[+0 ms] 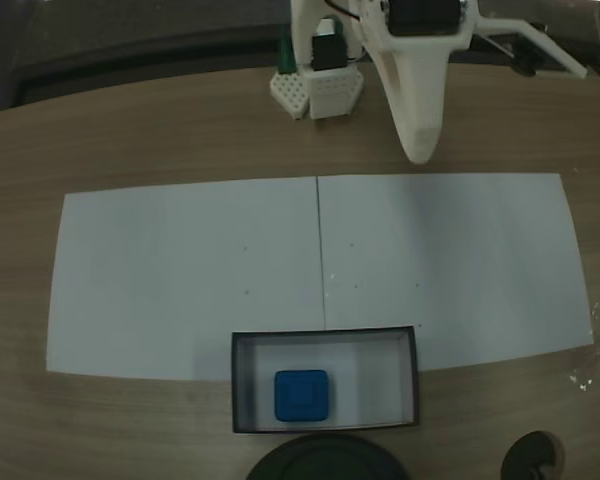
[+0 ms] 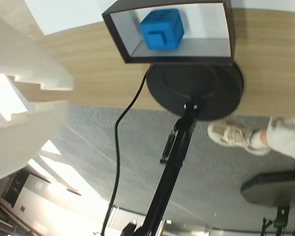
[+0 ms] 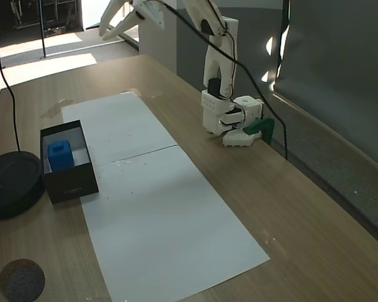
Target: Grab a blue square and put it in the box.
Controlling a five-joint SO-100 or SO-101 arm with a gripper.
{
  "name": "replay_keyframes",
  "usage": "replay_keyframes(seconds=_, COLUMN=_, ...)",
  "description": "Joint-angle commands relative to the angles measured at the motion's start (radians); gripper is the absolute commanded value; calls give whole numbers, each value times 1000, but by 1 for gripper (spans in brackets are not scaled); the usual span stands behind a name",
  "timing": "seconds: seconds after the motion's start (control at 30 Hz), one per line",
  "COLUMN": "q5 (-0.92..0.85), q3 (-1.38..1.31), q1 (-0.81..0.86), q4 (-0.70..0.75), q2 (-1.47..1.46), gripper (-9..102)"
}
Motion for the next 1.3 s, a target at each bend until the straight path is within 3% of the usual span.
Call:
replay_keyframes(seconds=0.0, q5=8, q3=135, q1=-25, q4=-5, q2=261, gripper=0)
replay_keyframes(seconds=0.2, q5=3, q3=643, q1=-3, q4=-66, q2=726, gripper=0)
replay_keyframes(seconds=0.57, q5=-34, q3=1485, q1=137, q4=-383, q2=1338, gripper=0)
replay_keyframes(seconds=0.9, q5=-25, q3=1990, q1=91, q4=-638, q2=1654, gripper=0)
replay_keyframes(seconds=1.27, q5=-23, q3=2391, q1=91, q4=-799, q2=1666, gripper=0)
